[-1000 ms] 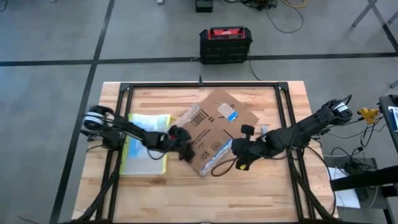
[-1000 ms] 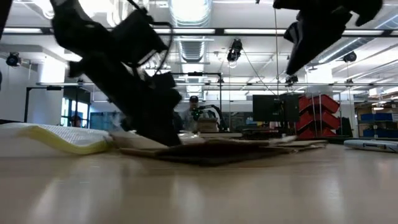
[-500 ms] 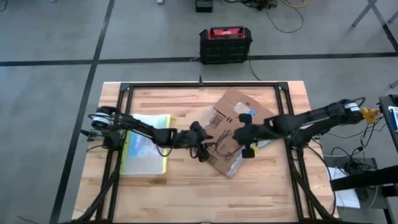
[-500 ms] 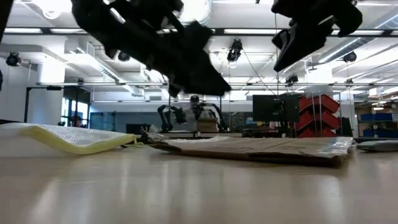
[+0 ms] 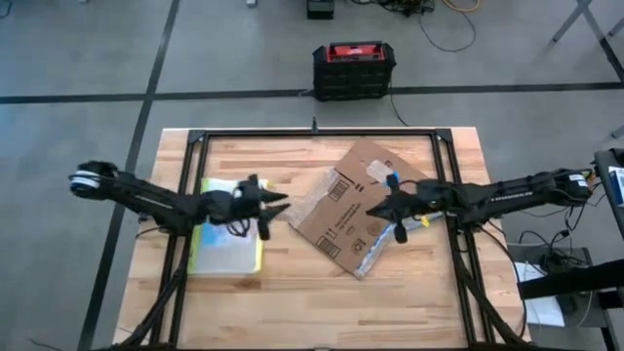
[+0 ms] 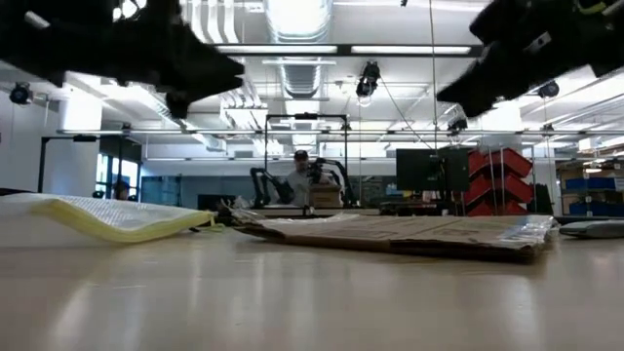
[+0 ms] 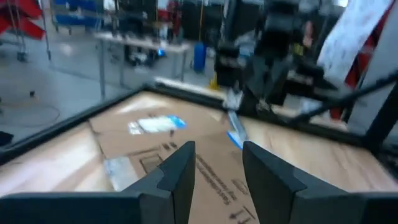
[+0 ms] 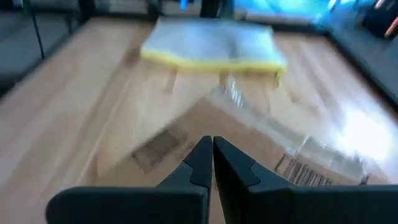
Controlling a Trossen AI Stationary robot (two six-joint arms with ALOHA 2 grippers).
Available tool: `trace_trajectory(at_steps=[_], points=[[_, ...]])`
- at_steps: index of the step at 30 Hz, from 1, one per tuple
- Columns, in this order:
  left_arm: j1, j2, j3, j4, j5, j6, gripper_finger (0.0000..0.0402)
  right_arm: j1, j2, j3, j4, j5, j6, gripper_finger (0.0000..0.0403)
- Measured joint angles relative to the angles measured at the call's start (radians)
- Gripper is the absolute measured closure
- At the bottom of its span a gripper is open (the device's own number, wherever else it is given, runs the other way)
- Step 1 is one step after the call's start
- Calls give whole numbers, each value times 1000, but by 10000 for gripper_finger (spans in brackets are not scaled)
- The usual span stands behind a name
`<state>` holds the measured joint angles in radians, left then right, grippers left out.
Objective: Unpack boxes
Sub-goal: Break down the box until it is fully flat
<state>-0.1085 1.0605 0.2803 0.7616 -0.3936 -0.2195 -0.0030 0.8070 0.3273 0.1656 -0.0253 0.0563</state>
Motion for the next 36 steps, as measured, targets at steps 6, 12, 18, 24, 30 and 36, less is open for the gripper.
trace_trajectory(at_steps=[6, 12, 18, 24, 30, 36], points=[[84, 40, 24, -191, -4, -70, 283, -5, 37, -3, -188, 203, 262, 403], [118, 263, 145, -253, 76, -45, 283, -84, 197, 93, -441, 344, 346, 403], [105, 367, 225, -202, 142, -13, 283, -194, 437, 161, -418, 344, 291, 403], [131, 543, 290, -321, 108, -4, 283, -220, 609, 243, -368, 344, 216, 403], [130, 669, 323, -354, 281, -36, 283, -237, 772, 320, -211, 330, 125, 403], [58, 662, 315, -441, 378, -138, 283, -279, 967, 438, -112, 261, 76, 403]])
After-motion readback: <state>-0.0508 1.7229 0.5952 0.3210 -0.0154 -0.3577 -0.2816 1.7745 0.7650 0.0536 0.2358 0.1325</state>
